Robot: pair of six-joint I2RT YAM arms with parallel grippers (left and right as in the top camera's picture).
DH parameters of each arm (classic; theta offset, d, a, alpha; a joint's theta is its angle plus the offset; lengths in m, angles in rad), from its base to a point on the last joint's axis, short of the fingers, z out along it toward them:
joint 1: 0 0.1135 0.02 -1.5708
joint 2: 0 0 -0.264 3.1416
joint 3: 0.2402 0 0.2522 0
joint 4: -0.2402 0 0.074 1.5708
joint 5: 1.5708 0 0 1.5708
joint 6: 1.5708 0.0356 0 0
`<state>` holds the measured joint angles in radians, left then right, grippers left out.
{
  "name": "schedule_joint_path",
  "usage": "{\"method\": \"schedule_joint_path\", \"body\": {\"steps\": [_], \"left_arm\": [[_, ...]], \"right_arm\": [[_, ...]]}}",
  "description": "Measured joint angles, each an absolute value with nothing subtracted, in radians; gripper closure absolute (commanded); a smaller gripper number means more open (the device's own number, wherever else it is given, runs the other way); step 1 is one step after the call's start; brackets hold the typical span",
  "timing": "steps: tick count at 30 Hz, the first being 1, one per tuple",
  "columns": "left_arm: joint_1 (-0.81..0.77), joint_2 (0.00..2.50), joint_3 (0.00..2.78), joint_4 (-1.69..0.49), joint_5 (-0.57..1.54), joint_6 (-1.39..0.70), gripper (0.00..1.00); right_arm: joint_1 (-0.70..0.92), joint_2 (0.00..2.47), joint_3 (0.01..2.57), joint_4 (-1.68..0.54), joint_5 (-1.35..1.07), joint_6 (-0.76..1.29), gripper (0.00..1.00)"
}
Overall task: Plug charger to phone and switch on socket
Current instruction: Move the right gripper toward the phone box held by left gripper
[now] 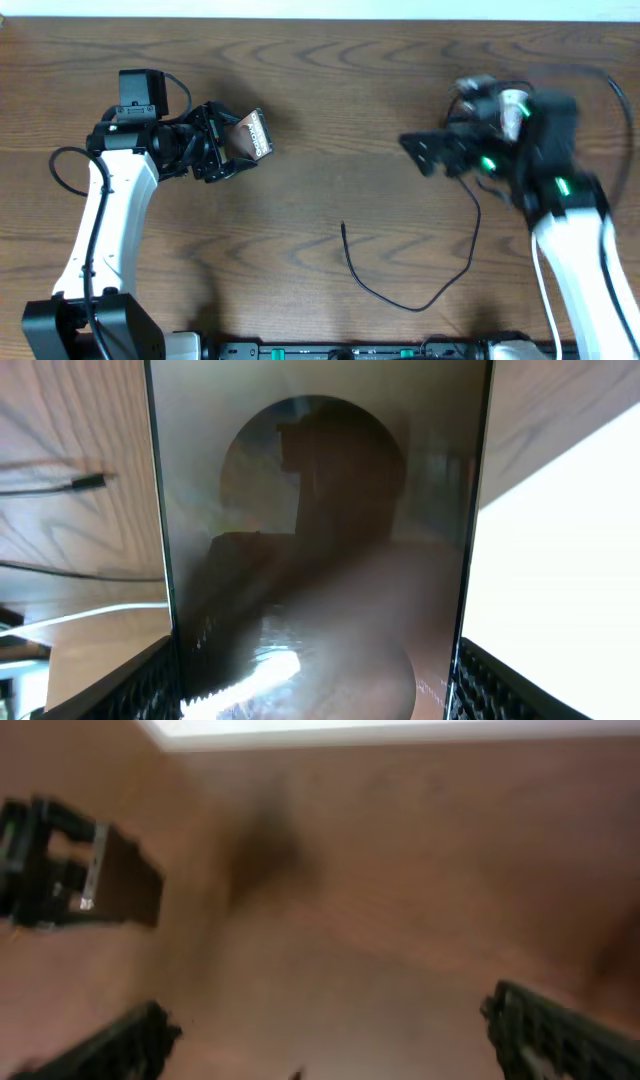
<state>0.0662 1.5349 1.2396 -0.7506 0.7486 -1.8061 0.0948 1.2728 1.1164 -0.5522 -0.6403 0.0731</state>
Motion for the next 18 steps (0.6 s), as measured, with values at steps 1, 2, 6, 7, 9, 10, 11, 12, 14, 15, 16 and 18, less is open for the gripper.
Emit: {"method": "schedule_joint_path", "body": {"steps": [1,2,6,7,9,10,11,12,14,15,16,18], "left_arm": [[0.061,1.535,1.24,-0.752,0.736,-1.806,0.93],[0.057,1.535,1.24,-0.753,0.728,-1.806,0.93],[0.027,1.535,1.24,-0.756,0.688,-1.806,0.93],[0.018,1.535,1.24,-0.757,0.681,-1.806,0.93],[0.004,1.535,1.24,-0.763,0.666,-1.806,0.93],[-0.001,1.535,1.24,-0.772,0.657,-1.806,0.93],[-0.006,1.535,1.24,-0.78,0.646,-1.806,0.93],[-0.01,1.535,1.24,-0.792,0.634,-1.806,0.93],[-0.019,1.535,1.24,-0.815,0.601,-1.806,0.93],[-0.023,1.535,1.24,-0.823,0.587,-1.806,0.93],[-0.028,1.535,1.24,-0.831,0.57,-1.806,0.93],[-0.033,1.535,1.24,-0.836,0.542,-1.806,0.93]], "right_arm": [[0.121,1.351,1.169,-0.582,-0.659,0.074,0.01],[0.141,1.406,1.203,-0.601,-0.673,0.072,0.01],[0.23,1.619,1.318,-0.582,-0.794,0.05,0.01],[0.244,1.654,1.333,-0.551,-0.831,0.045,0.01],[0.271,1.721,1.35,-0.467,-0.926,0.04,0.01],[0.276,1.735,1.351,-0.443,-0.953,0.041,0.01],[0.281,1.753,1.351,-0.392,-0.995,0.046,0.01],[0.284,1.768,1.353,-0.35,-1.036,0.051,0.01],[0.286,1.787,1.354,-0.295,-1.096,0.065,0.01],[0.286,1.791,1.355,-0.281,-1.12,0.071,0.01],[0.286,1.793,1.355,-0.275,-1.139,0.077,0.01],[0.286,1.793,1.356,-0.274,-1.161,0.087,0.01]]}}
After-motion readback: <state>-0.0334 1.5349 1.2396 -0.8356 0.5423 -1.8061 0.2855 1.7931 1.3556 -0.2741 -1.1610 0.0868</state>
